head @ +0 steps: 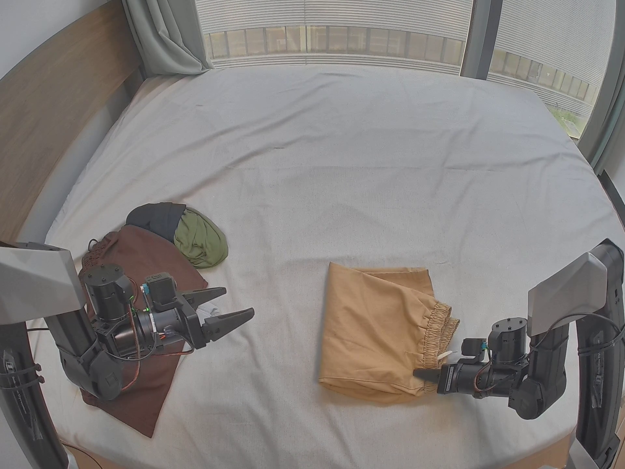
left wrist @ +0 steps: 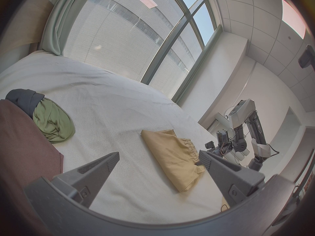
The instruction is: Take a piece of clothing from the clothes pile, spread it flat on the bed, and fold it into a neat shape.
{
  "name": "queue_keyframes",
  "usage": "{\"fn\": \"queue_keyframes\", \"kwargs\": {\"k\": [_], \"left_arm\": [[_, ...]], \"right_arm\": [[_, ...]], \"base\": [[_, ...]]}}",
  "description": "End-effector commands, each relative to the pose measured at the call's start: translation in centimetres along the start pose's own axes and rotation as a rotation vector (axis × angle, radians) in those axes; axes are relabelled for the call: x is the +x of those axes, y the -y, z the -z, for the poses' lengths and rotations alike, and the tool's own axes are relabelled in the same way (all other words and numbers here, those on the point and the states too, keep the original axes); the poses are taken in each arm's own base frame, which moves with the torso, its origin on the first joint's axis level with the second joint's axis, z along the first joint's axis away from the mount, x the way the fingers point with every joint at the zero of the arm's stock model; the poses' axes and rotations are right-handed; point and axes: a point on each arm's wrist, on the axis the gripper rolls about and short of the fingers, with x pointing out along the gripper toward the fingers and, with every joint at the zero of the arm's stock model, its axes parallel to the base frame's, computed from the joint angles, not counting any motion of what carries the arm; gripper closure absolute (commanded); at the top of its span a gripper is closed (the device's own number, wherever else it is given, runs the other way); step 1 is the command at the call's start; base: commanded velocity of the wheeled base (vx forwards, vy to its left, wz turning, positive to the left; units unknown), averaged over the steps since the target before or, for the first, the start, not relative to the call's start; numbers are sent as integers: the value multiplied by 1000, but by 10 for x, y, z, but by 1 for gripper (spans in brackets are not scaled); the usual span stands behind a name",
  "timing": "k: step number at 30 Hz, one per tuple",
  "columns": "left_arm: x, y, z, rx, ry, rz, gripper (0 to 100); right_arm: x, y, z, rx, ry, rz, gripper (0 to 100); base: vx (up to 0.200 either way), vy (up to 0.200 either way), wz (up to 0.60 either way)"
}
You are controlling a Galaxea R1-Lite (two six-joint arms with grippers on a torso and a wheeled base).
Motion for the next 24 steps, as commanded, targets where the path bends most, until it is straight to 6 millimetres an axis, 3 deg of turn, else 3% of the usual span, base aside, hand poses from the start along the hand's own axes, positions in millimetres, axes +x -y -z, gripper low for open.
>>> {"fn": "queue_keyframes", "kwargs": {"k": [1,5,12,24], "left_arm": [[0,0,0,0,-1,-1,0],[-2,0,-3,15,9,-4,0],[-14,1,-4,198,5,-29,0],[-26,-7,-1,385,-4,-10,0]], "right_arm": [[0,0,0,-2,5,0,100],[-2,-4,-3,-11,15,-9,100],[-11,-28,-16,-68,66,-71,100],[-20,-40,-23,-91,99,-98,100]], "base": [[0,0,0],[0,0,0],[0,0,0],[0,0,0]]}}
